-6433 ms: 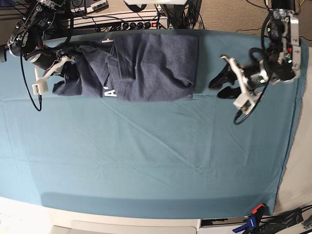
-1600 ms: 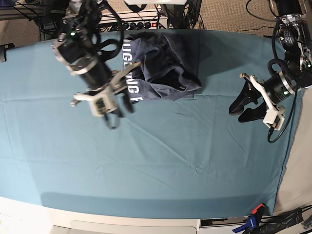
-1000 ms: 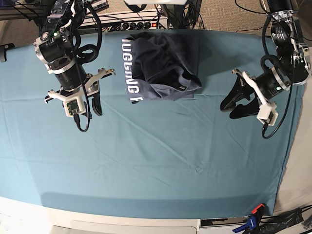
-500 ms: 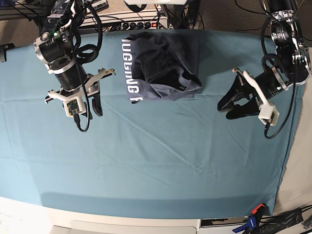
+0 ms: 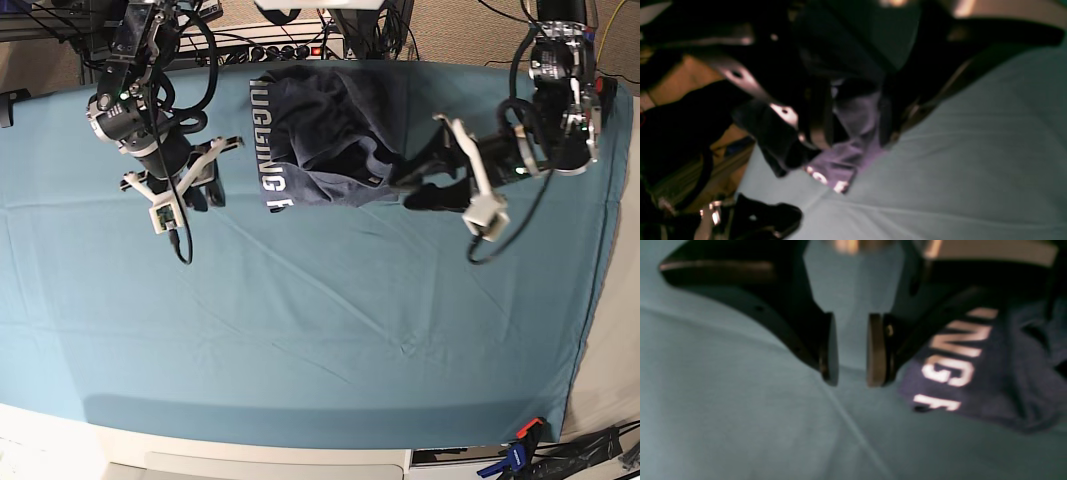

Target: Fold the T-shirt properly

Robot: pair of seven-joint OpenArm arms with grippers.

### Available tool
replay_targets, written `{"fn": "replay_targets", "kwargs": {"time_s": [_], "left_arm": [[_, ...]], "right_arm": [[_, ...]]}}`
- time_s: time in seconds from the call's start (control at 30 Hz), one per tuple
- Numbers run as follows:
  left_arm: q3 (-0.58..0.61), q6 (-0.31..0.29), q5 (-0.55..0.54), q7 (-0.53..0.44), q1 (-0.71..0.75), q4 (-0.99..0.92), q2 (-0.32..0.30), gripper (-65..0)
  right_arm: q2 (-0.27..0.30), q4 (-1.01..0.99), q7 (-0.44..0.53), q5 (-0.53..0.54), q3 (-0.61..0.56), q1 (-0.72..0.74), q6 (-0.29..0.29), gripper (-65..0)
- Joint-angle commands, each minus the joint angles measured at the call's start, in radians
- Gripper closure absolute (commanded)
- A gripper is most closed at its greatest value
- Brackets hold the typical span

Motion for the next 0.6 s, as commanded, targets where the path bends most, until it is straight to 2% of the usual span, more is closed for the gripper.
{"fn": "replay_targets", "kwargs": {"time_s": [0.0, 0.1, 0.13, 0.23, 0.57], "left_arm": [[0.007, -0.008, -0.010, -0.030, -0.008, 0.018, -0.011, -24.5], [0.021, -0.008, 0.008, -0.030, -0.008, 0.018, -0.010, -24.5], [0.019, -0.008, 0.008, -0.029, -0.008, 0.018, -0.011, -24.5], [0.019, -0.008, 0.011, -0.029, -0.008, 0.018, -0.011, -24.5], [0.019, -0.008, 0.011, -0.029, -0.008, 0.017, -0.011, -24.5]], "right_arm": [[0.003, 0.014, -0.003, 0.035, 0.002, 0.008, 0.018, -15.5], [0.003, 0.014, -0.031, 0.096, 0.002, -0.010, 0.057, -15.2], [0.003, 0.014, -0.032, 0.108, 0.002, -0.021, 0.066, -12.8], [0.003, 0.014, -0.035, 0.117, 0.002, -0.061, 0.069, -0.1], [0.003, 0.014, -0.013, 0.146, 0.002, -0.097, 0.070, 0.0]]}}
